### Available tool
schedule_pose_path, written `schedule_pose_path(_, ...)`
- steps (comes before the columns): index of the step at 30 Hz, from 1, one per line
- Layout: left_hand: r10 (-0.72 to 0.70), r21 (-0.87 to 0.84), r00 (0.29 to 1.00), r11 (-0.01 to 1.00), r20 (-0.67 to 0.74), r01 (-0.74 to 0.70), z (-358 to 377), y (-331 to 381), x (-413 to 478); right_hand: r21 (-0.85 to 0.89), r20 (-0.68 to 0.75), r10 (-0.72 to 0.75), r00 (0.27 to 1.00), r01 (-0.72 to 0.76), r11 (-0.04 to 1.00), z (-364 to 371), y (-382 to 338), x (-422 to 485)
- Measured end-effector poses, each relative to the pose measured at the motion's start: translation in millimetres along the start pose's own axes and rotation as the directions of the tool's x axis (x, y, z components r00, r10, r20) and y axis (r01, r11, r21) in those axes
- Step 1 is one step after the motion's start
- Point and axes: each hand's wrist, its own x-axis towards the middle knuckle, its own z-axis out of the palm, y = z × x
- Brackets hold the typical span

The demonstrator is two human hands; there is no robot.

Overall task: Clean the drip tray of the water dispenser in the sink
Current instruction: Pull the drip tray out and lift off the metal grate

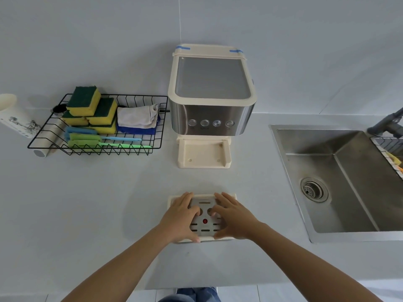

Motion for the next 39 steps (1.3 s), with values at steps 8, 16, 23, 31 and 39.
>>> schedule_pose_path(8,0.056,0.04,0.997,0.998,-0.057,-0.053,-17.0,11.0,10.4,-0.102,-0.073,-0.031,0.997,0.023,0.994,-25.2,11.4,-6.7)
schedule_pose_path(16,0.207,0.1,0.961,0.977,-0.185,-0.191,-43.0,53.7,67.8,-0.136,-0.213,-0.006,0.977,-0.024,0.99,-68.9,70.7,-16.1)
schedule_pose_path(23,0.237,0.074,0.957,0.971,-0.166,-0.227,-41.4,88.4,117.0,-0.21,-0.171,0.058,0.984,-0.094,0.973,-89.7,121.3,-17.8)
schedule_pose_path(31,0.221,0.088,0.973,0.973,-0.07,-0.215,-30.2,104.3,149.7,-0.198,-0.082,0.114,0.99,-0.128,0.972,-76.2,148.9,-10.3)
schedule_pose_path(39,0.176,0.141,0.984,0.974,0.002,-0.175,-16.7,108.7,164.7,-0.178,-0.031,0.118,0.993,-0.121,0.977,-62.9,163.1,2.4)
